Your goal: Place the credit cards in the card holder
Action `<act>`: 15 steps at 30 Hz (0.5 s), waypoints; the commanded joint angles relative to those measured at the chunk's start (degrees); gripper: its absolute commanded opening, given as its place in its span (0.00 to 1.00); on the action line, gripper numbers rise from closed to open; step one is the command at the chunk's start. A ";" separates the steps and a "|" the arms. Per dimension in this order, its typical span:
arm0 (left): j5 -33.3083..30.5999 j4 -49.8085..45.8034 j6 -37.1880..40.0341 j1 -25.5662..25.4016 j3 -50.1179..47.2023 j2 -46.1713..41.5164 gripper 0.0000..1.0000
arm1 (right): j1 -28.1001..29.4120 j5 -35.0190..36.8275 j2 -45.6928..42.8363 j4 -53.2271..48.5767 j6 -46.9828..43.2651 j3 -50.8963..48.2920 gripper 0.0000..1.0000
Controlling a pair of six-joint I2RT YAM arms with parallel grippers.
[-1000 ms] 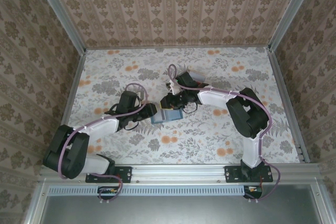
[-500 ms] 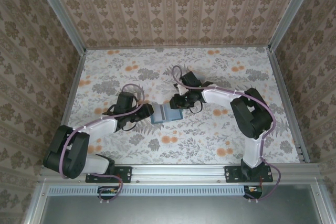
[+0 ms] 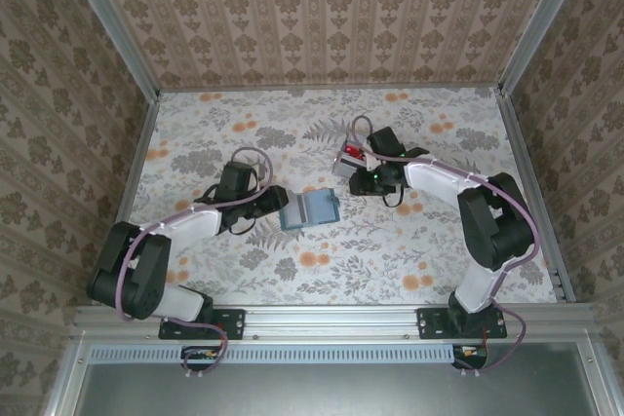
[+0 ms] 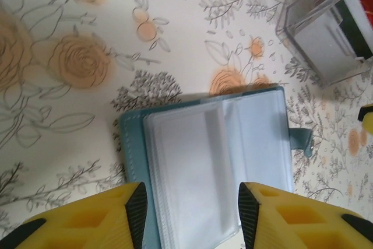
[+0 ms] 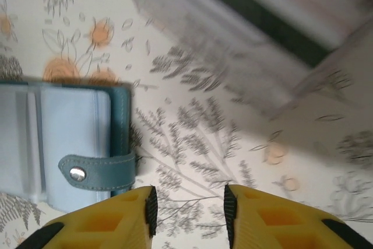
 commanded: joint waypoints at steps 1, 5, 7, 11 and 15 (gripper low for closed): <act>0.74 -3.07 3.67 0.39 4.64 1.60 0.50 | -3.35 1.79 -1.55 -1.46 -3.09 3.44 0.43; 2.16 -5.59 5.55 0.22 11.41 5.56 0.52 | -6.59 3.74 0.80 -2.88 -6.56 9.03 0.51; 2.58 -7.05 6.36 -0.38 15.62 8.07 0.52 | -7.78 4.42 2.11 -3.71 -8.10 11.80 0.58; 2.94 -9.64 7.94 -2.46 23.85 14.43 0.53 | -9.26 5.18 5.78 -5.17 -9.81 17.27 0.65; 5.74 -10.55 7.74 -4.63 32.61 22.55 0.53 | -11.58 -3.57 10.01 -3.40 -9.27 21.93 0.65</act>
